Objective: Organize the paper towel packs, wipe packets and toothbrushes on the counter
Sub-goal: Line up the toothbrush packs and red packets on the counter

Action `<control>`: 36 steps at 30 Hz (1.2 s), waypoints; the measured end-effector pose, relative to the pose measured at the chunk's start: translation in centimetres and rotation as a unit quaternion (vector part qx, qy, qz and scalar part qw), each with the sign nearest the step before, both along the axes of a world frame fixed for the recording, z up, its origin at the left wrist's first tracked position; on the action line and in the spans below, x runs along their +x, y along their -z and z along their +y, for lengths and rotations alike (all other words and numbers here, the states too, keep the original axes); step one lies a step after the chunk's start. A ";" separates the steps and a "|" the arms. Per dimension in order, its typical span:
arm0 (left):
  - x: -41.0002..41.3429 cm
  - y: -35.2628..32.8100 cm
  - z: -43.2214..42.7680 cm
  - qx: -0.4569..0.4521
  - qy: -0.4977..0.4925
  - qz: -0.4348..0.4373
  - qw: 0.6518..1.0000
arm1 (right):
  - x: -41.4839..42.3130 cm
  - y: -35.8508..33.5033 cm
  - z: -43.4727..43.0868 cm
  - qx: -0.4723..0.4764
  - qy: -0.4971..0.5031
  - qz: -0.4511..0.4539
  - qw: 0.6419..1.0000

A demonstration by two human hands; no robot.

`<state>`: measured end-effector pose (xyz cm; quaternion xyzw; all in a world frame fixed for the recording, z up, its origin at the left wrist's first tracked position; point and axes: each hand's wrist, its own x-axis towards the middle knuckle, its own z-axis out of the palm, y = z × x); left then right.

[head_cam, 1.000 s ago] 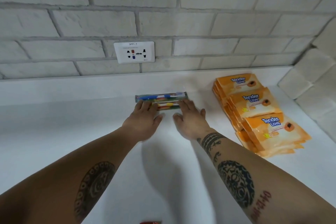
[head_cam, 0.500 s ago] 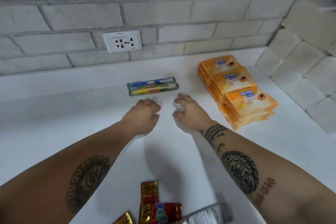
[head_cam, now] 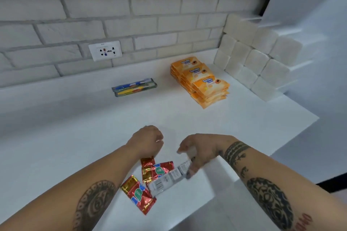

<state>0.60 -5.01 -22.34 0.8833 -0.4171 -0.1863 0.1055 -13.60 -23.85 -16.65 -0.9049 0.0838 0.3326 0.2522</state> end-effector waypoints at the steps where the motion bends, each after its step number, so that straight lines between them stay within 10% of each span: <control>1: -0.5 0.1 0.3 0.001 -0.008 0.003 1.000 | -0.9 0.2 0.5 -0.038 -0.036 -0.005 0.999; 8: -3.5 -1.2 2.6 -0.075 -0.052 0.088 0.992 | -5.2 1.9 2.7 -0.138 -0.034 -0.133 0.981; 13: -3.9 -4.1 4.8 -0.197 -0.073 0.304 0.929 | -4.8 -1.8 2.1 -0.084 0.040 -0.110 0.990; 18: -3.3 -7.6 6.2 -0.186 -0.024 0.193 0.963 | -3.0 -5.7 2.5 0.038 0.163 -0.175 0.970; 25: -1.1 -10.4 8.8 -0.306 -0.116 0.320 0.889 | -1.9 -7.8 2.8 0.293 0.307 -0.275 0.863; 36: 0.5 -9.0 9.2 -0.296 -0.149 0.185 0.925 | 0.9 -5.6 3.6 0.266 0.317 -0.345 0.842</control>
